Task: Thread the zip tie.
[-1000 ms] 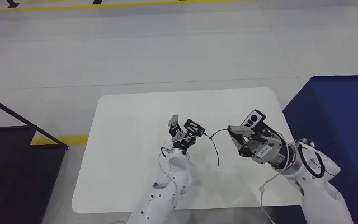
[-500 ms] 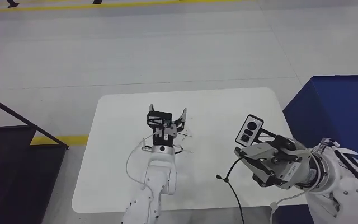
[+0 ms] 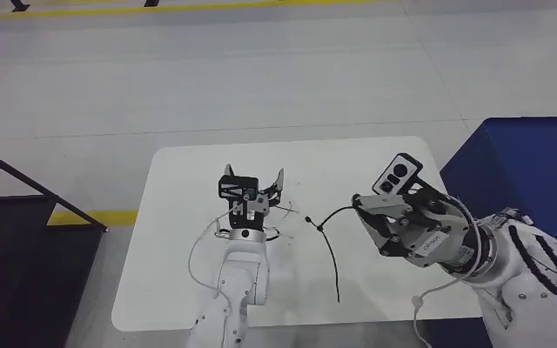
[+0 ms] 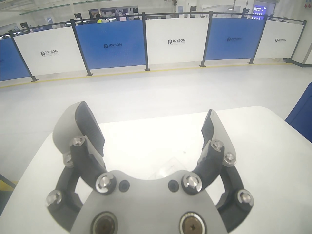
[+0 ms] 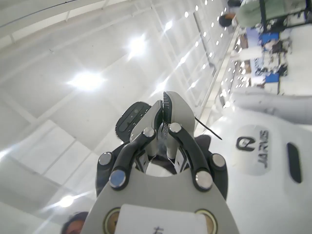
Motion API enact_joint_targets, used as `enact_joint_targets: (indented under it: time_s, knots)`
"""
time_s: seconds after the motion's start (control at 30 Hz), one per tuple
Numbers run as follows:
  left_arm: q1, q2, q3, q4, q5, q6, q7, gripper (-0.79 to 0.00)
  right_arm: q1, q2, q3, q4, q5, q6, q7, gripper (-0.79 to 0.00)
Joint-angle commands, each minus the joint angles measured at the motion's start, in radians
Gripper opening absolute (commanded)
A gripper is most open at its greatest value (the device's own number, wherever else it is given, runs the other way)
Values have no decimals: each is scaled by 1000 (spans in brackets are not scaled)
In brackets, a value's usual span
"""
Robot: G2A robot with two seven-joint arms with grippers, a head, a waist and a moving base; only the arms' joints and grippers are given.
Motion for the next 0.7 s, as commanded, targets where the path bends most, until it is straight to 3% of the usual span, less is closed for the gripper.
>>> enact_joint_targets:
  time_s: [0.0,0.1,0.2,0.33,0.5,0.67]
  knots:
    - [6,2,-15,-20,9,15,14,0,21,5,-30,75,-199,-37,21,-785]
    - [22,4,-40,-61,12,56,46,0,62,7,-89,205,-395,-104,4,-785]
    - [39,4,-53,-88,0,93,89,0,126,9,-180,347,-573,-101,-28,-785]
    - [42,4,-52,-89,0,92,96,0,228,-4,-319,520,-682,-95,-42,-785]
    - [42,4,-52,-89,0,92,96,0,343,-37,-473,705,-739,-172,-78,-785]
    - [42,4,-52,-89,0,92,96,0,426,-70,-588,824,-777,-168,-130,-785]
